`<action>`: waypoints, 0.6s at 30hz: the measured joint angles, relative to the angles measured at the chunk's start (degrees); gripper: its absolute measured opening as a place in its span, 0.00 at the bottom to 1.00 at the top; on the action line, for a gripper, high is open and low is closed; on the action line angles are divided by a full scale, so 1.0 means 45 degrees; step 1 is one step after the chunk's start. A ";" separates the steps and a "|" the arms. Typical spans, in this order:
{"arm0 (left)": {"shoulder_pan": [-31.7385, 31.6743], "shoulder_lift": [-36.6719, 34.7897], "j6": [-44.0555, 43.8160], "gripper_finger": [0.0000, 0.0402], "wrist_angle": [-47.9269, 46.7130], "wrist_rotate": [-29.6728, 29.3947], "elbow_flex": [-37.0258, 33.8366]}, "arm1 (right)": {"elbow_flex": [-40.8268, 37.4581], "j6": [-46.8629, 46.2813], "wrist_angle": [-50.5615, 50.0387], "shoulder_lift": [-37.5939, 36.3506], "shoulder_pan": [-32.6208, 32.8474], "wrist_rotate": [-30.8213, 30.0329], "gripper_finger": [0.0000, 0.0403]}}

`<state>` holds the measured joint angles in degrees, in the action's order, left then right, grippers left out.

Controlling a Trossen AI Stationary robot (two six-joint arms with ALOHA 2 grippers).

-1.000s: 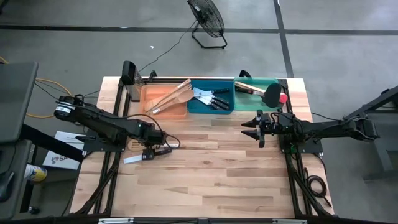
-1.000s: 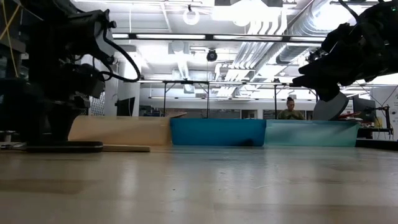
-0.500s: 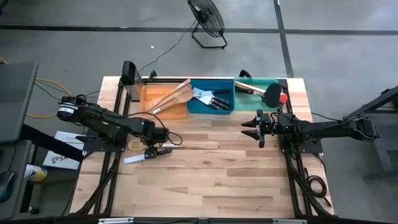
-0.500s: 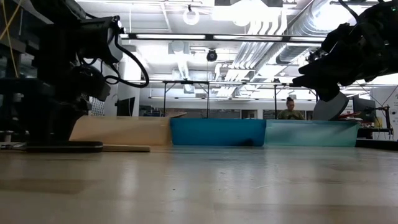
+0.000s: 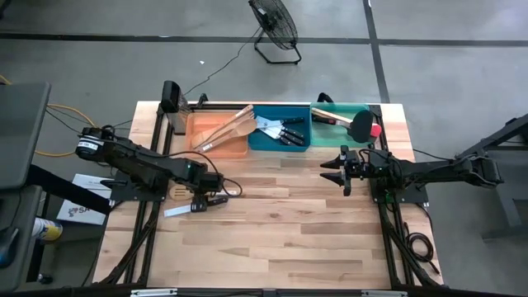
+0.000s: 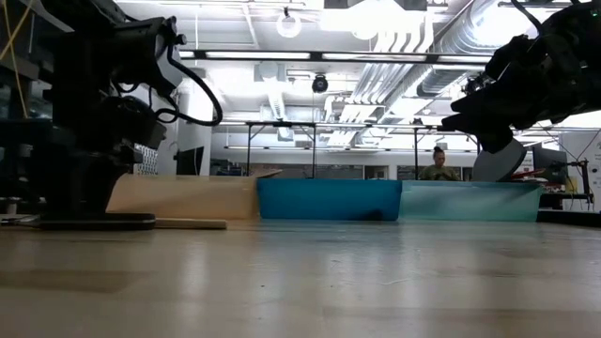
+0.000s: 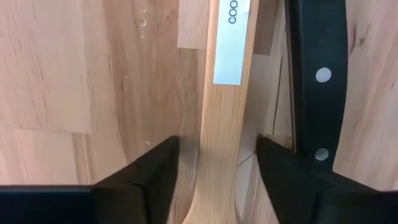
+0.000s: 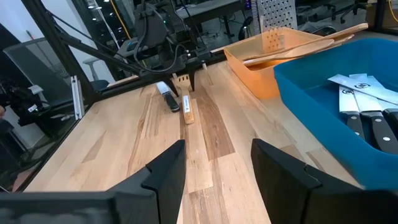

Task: Pick & Place Kitchen Items
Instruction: Put the wooden serving spoon into the orange bin

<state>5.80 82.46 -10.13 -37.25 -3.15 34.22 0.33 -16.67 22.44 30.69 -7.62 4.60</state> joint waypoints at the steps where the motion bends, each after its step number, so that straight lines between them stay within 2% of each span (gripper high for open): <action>1: 0.0000 0.0000 -0.0011 0.49 0.0025 -0.0018 0.0000 | 0.0002 0.0001 0.0000 0.0001 0.0000 0.0000 0.43; 12: 0.0000 0.0155 -0.0066 0.18 0.0215 -0.0095 0.0000 | -0.0001 -0.0003 0.0000 -0.0003 0.0000 0.0005 0.43; 18: 0.0177 0.0155 -0.0191 0.17 0.0254 -0.0216 0.0000 | 0.0001 0.0001 -0.0002 -0.0001 0.0000 0.0000 0.43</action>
<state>6.60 83.15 -10.99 -36.11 -4.12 34.22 0.33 -16.67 22.43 30.69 -7.62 4.60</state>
